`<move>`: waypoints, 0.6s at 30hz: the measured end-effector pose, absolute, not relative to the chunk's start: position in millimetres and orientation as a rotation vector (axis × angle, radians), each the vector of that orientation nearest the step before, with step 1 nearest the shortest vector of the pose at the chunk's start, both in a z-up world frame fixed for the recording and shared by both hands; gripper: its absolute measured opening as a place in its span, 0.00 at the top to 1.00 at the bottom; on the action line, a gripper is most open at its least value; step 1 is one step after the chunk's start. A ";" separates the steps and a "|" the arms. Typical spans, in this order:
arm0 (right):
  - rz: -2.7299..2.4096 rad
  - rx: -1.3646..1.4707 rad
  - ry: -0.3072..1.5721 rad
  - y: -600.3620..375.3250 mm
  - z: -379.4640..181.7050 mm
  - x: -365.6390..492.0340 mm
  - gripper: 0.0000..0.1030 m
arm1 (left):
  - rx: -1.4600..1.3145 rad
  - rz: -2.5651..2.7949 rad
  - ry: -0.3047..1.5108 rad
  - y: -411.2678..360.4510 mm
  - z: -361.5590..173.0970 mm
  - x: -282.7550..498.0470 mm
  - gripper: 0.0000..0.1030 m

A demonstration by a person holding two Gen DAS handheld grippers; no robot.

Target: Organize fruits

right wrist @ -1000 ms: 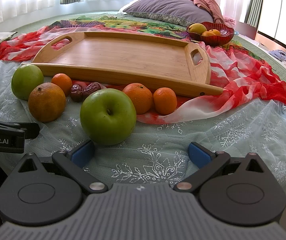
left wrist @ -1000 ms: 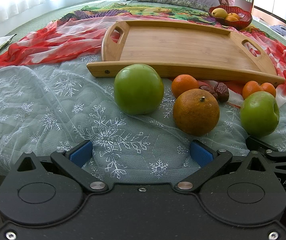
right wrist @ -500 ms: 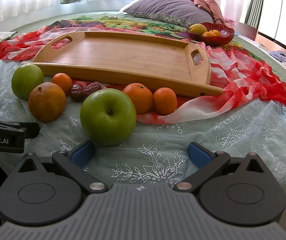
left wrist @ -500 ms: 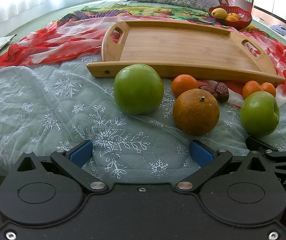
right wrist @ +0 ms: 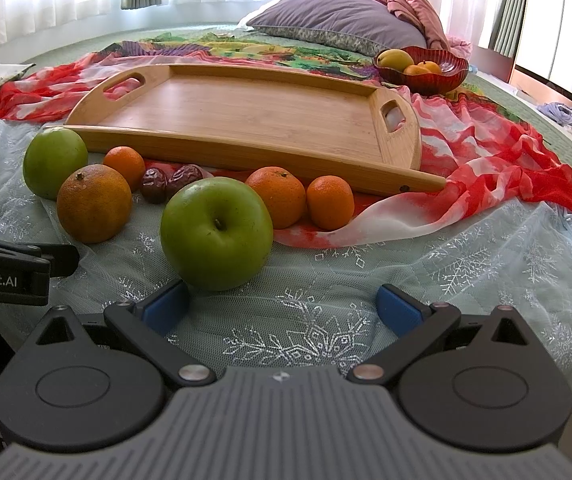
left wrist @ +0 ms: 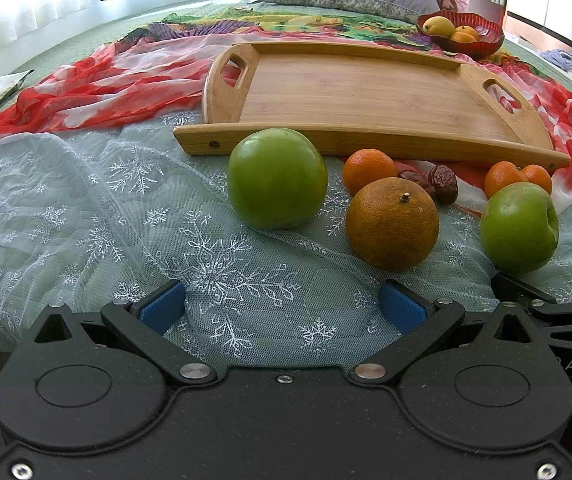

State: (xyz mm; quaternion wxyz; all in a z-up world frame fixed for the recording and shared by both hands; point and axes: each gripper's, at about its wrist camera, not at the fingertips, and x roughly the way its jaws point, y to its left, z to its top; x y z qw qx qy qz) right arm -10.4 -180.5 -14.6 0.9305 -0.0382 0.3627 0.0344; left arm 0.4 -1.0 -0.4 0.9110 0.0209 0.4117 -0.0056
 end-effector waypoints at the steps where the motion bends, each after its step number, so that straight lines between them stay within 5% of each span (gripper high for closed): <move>1: 0.071 -0.078 0.743 -180.4 -14.7 -10.6 0.00 | 0.043 -0.012 0.849 -1.1 -0.4 0.4 0.00; 18: 0.066 -0.055 0.633 -183.6 -26.0 -25.7 0.00 | 0.026 -0.002 0.798 2.2 1.3 -3.3 0.00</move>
